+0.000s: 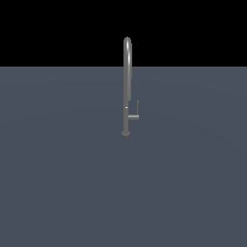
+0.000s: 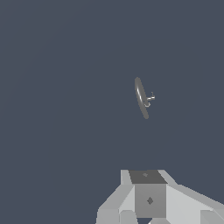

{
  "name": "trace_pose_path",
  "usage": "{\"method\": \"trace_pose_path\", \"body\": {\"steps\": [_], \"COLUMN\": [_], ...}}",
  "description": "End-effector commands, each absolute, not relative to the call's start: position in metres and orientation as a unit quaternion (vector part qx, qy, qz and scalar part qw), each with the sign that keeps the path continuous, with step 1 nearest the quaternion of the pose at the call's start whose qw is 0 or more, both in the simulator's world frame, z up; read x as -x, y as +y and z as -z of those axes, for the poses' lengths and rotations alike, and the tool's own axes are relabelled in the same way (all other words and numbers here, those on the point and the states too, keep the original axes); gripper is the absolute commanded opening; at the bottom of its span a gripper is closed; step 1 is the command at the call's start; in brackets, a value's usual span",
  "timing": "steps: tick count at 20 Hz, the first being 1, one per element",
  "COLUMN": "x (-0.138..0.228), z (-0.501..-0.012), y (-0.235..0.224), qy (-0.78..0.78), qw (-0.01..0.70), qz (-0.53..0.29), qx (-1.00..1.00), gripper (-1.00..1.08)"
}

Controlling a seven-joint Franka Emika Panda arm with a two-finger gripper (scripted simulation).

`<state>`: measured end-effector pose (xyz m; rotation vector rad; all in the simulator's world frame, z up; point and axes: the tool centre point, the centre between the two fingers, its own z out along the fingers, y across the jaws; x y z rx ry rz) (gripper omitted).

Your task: Turn on the faucet by rotating a designated handle.

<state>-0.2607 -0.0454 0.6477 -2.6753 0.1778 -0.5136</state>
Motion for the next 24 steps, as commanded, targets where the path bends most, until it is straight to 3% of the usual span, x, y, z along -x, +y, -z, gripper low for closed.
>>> {"method": "trace_pose_path", "body": {"steps": [1, 13, 24], "x": [0.262, 0.239, 0.168], "z": [-0.663, -0.695, -0.657], "y": [-0.060, -0.149, -0.226], "qy": [0.076, 0.140, 0.211], "qw": [0.241, 0.423, 0.564], "qz": [0.195, 0.184, 0.088], "qx": [0.948, 0.876, 0.793], "gripper": [-1.00, -1.00, -1.00]}}
